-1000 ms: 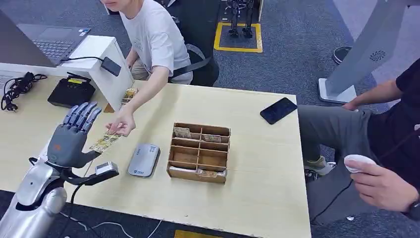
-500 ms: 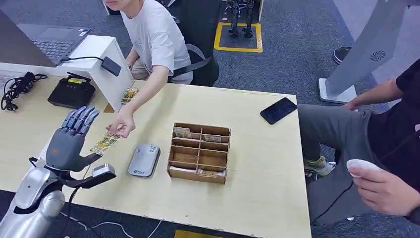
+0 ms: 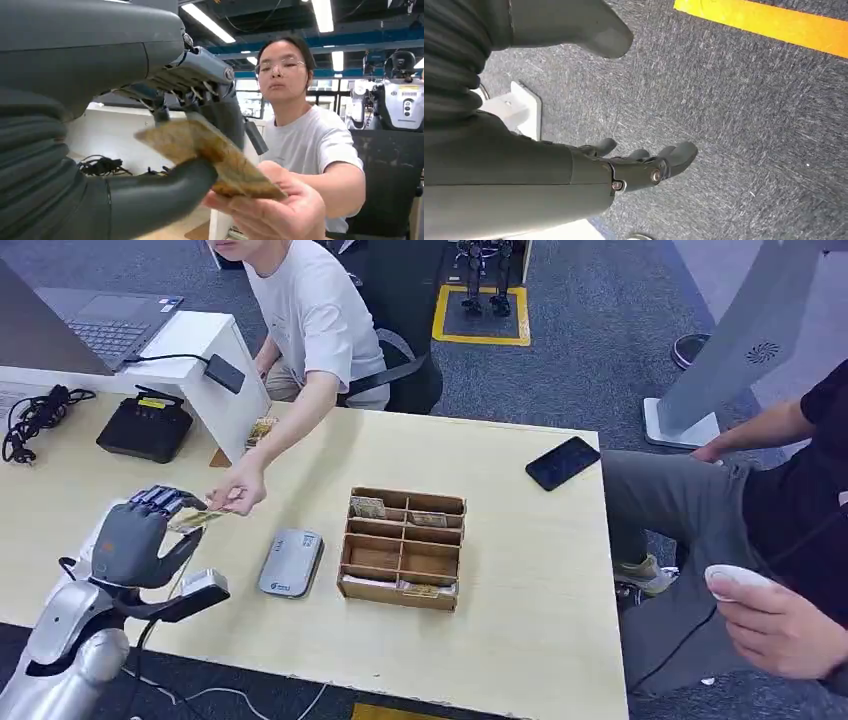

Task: Pass the card to the sensor for recognition and then transmit it.

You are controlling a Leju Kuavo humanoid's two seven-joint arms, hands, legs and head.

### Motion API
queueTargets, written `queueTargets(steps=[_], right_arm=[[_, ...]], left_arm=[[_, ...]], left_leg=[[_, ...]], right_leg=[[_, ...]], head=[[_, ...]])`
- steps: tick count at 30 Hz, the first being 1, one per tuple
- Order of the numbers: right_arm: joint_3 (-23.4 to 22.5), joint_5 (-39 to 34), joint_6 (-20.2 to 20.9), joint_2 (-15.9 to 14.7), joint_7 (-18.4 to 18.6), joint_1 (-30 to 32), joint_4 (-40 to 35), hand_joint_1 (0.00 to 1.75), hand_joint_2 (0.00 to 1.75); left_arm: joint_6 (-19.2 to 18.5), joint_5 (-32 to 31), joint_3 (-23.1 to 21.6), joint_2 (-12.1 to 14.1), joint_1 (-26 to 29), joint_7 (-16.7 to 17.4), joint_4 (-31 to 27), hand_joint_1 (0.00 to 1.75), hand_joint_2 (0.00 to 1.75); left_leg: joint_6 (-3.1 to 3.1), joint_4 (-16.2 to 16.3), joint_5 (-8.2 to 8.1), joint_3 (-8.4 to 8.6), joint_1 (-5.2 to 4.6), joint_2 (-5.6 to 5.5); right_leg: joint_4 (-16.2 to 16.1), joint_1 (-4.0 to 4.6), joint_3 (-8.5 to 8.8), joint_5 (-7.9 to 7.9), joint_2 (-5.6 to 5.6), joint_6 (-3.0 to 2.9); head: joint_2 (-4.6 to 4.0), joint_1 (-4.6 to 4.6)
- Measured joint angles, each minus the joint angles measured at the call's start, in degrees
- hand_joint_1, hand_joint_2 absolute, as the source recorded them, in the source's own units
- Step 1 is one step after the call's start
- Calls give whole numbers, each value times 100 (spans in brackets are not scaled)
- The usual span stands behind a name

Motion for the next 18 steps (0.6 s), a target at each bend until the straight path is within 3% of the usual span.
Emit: queueTargets(steps=[8,14,18], right_arm=[[33,0,-35,0,-11,-11,2,0,175],[87,0,-35,0,-28,-26,2,0,175],[94,-9,-61,0,-28,-30,7,0,175]], left_arm=[[-28,199,90,-61,-6,-79,0,175,175],[247,724,166,-149,18,-682,-2,175,175],[-29,1328,273,-291,32,-708,-2,175,175]], left_leg=[[0,0,0,1,0,0],[0,0,0,0,0,0],[1,0,0,1,-1,-1]], right_leg=[[0,0,0,0,1,0],[0,0,0,0,0,0],[0,-1,1,0,0,0]], head=[[0,-2],[0,0],[0,0]])
